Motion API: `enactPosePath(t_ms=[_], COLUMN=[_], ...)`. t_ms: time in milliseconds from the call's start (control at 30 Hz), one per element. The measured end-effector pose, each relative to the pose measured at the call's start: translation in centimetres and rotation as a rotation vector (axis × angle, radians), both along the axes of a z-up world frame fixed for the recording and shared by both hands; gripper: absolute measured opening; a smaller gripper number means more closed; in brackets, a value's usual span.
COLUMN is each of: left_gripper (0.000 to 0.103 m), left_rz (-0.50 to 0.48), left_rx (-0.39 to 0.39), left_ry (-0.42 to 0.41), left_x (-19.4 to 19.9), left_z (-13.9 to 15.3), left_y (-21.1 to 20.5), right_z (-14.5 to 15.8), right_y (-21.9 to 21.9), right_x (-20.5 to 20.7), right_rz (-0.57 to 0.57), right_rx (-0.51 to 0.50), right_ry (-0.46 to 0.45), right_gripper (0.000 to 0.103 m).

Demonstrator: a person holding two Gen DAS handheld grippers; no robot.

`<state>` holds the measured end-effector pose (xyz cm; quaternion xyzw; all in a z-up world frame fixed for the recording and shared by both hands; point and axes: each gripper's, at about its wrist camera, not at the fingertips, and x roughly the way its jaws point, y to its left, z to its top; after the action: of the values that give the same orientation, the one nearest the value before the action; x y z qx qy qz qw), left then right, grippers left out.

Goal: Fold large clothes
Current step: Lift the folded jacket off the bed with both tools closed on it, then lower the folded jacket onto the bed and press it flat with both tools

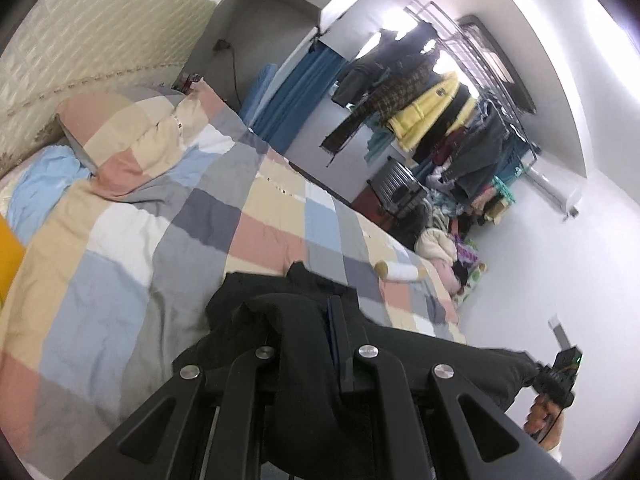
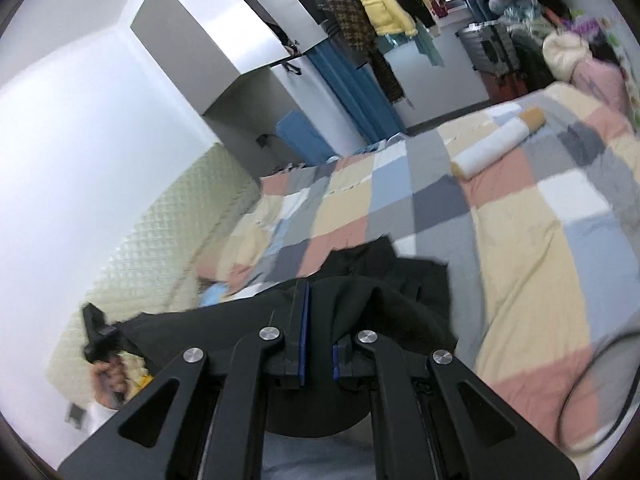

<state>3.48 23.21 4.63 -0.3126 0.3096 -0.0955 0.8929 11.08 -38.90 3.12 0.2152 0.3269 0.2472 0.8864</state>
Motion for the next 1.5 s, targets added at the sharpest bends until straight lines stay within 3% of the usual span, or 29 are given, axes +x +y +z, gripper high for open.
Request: enactPosePath(t_ms=[233, 333, 400, 667, 867, 1067, 1300, 1367, 1500], left_gripper=[0.010, 0.010, 0.010, 0.011, 0.011, 0.012, 0.012, 0.014, 0.025], left_rz=[0.067, 0.101, 0.117, 0.161, 0.148, 0.094, 0.072, 0.048, 0.006], left_rx=[0.174, 0.272, 0.295, 0.453, 0.539, 0.465, 0.432, 0.346, 0.062], left_ry=[0.025, 0.052, 0.076, 0.220, 0.311, 0.349, 0.343, 0.325, 0.326], left_x=[9.6, 14.3, 16.8, 27.4, 32.8, 34.9, 34.1, 32.9, 30.1], left_z=[0.6, -0.3, -1.2, -9.0, -15.0, -18.9, -18.9, -18.6, -18.5], left_y=[-1.9, -3.2, -3.5, -5.8, -7.0, -6.9, -6.9, -5.9, -2.6], right_z=[-0.7, -1.6, -2.7, -9.8, -15.2, -20.5, -21.1, -20.6, -19.3], right_y=[1.6, 2.4, 3.0, 5.9, 7.9, 8.7, 8.1, 7.7, 6.4], right_x=[8.7, 12.3, 14.6, 22.3, 25.6, 27.5, 27.1, 26.4, 24.8], right_rz=[-0.080, -0.125, -0.154, -0.230, -0.202, -0.158, -0.153, -0.150, -0.158], right_rx=[-0.097, -0.134, -0.171, -0.379, -0.516, -0.525, -0.443, -0.411, -0.302], right_ry=[0.003, 0.001, -0.001, 0.026, -0.007, 0.055, 0.095, 0.115, 0.154], right_gripper=[0.009, 0.009, 0.009, 0.008, 0.008, 0.008, 0.008, 0.009, 0.016])
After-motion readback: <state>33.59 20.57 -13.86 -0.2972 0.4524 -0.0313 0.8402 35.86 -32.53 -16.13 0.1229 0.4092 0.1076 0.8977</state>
